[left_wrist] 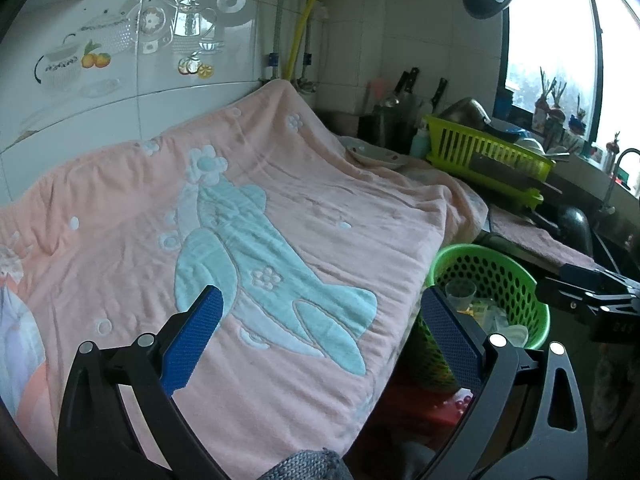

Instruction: Collect trash

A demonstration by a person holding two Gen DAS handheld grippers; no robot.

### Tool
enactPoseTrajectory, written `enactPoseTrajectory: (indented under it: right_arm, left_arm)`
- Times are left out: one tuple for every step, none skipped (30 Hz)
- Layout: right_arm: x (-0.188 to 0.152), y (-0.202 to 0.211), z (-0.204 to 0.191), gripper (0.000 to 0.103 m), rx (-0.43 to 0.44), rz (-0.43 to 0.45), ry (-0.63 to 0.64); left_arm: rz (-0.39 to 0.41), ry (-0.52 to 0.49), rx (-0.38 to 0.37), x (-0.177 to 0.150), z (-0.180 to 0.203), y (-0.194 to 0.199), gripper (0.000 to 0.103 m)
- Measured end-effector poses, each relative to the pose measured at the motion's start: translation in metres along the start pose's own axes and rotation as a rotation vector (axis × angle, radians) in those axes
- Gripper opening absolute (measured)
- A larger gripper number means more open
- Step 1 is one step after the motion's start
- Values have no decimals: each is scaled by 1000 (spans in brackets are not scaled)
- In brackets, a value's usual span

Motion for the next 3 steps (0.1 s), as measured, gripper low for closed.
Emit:
enactPoseTrajectory:
  right_arm:
    - [0,0,0,95,1,0,0]
    - [0,0,0,95,0,0,0]
    - [0,0,0,95,0,0,0]
  left_arm:
    - [-1,1,1,0,0,0,98]
    - [-2,1,-1,0,0,-1,98]
    - [-3,1,0,0,0,-1,98]
Point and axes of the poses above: each gripper's, at about its wrist camera, not at the fingertips, and y roughly against the way its jaws point, z to its right, x to its top, the point moved 1 cm from there along -y, roughly the way its jaws point, and after that the axes turned 1 degree about x, right-handed, at the moved point
